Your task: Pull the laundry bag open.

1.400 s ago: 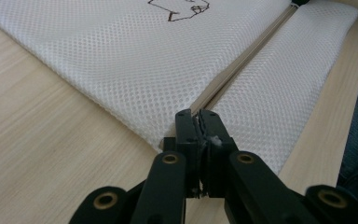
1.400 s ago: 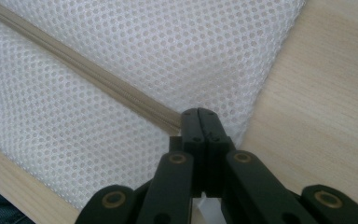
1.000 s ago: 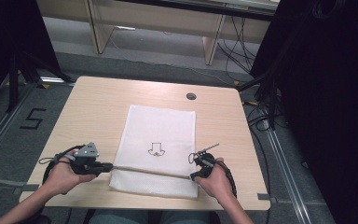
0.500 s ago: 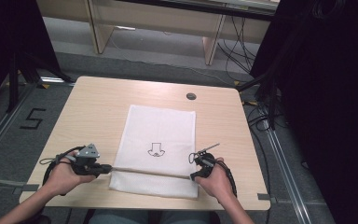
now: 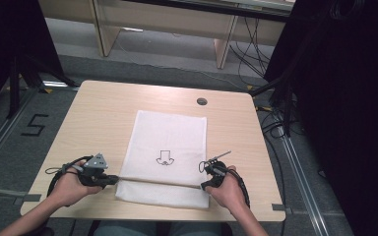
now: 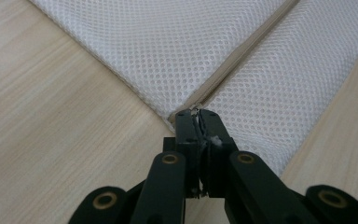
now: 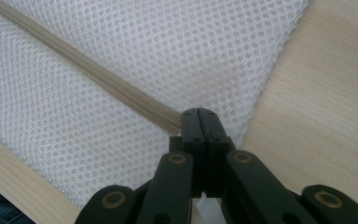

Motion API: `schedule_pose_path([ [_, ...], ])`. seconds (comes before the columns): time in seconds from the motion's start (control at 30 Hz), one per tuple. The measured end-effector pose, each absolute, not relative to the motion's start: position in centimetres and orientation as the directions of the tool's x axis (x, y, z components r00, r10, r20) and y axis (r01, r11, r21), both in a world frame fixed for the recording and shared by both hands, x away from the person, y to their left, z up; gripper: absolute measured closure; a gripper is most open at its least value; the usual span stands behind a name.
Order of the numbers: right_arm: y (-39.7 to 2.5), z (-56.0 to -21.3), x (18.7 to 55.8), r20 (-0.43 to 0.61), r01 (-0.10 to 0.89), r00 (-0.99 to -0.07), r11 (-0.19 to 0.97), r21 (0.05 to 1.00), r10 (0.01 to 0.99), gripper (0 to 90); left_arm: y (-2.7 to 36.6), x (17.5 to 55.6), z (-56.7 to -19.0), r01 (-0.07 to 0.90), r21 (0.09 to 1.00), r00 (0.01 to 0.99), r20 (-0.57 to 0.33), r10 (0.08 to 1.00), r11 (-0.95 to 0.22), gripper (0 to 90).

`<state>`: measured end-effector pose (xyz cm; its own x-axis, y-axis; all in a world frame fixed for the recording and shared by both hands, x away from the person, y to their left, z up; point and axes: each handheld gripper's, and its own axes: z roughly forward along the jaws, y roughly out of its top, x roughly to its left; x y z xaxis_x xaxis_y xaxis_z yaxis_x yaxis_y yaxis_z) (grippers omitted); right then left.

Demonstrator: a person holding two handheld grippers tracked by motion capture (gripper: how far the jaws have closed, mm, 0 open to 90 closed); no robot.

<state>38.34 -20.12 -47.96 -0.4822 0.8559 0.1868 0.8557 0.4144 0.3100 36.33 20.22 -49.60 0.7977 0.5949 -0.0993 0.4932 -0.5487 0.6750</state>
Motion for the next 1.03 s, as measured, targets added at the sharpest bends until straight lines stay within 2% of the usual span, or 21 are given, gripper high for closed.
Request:
schedule_pose_path([
  [0.03, -20.2, -48.1, 38.5, 0.183, 0.839, -0.507, 0.434, 0.328, 0.842, 90.0, 20.3, 36.4, -49.6, 0.494, 0.677, 0.798, -0.105, 0.593, -0.546, 87.0],
  [0.1, -20.0, -47.9, 38.3, 0.182, 0.872, -0.454, 0.393, 0.29, 0.872, 90.0, 20.2, 36.3, -49.7, 0.497, 0.69, 0.793, -0.116, 0.597, -0.526, 86.9],
  [0.23, -20.3, -48.1, 38.5, 0.179, 0.856, -0.483, 0.418, 0.305, 0.857, 90.0, 20.4, 36.2, -49.5, 0.481, 0.689, 0.803, -0.099, 0.587, -0.542, 85.8],
  [0.3, -20.3, -48.2, 38.5, 0.175, 0.839, -0.508, 0.437, 0.325, 0.844, 90.0, 20.6, 36.2, -49.5, 0.51, 0.713, 0.783, -0.153, 0.603, -0.481, 81.8],
  [0.33, -20.2, -48.0, 38.4, 0.185, 0.859, -0.479, 0.415, 0.3, 0.858, 90.0, 20.8, 36.3, -49.4, 0.504, 0.718, 0.789, -0.157, 0.594, -0.48, 79.3],
  [0.37, -20.1, -47.9, 38.3, 0.179, 0.872, -0.459, 0.403, 0.278, 0.87, 90.0, 21.0, 36.3, -49.5, 0.528, 0.724, 0.777, -0.201, 0.597, -0.444, 77.2],
  [0.43, -20.3, -48.1, 38.4, 0.19, 0.842, -0.505, 0.432, 0.323, 0.842, 90.0, 21.3, 36.6, -49.6, 0.539, 0.746, 0.768, -0.245, 0.592, -0.391, 70.6],
  [0.5, -20.1, -47.9, 38.2, 0.191, 0.866, -0.462, 0.395, 0.305, 0.866, 90.0, 21.3, 36.7, -49.6, 0.531, 0.766, 0.755, -0.233, 0.612, -0.363, 65.9],
  [0.73, -20.1, -47.9, 38.1, 0.19, 0.864, -0.465, 0.398, 0.307, 0.864, 90.0, 21.5, 37.2, -49.3, 0.499, 0.816, 0.74, -0.225, 0.634, -0.293, 50.4],
  [1.03, -20.1, -47.9, 38.2, 0.185, 0.869, -0.461, 0.4, 0.29, 0.868, 89.1, 21.8, 37.6, -49.3, 0.514, 0.812, 0.713, -0.224, 0.665, -0.277, 43.7],
])
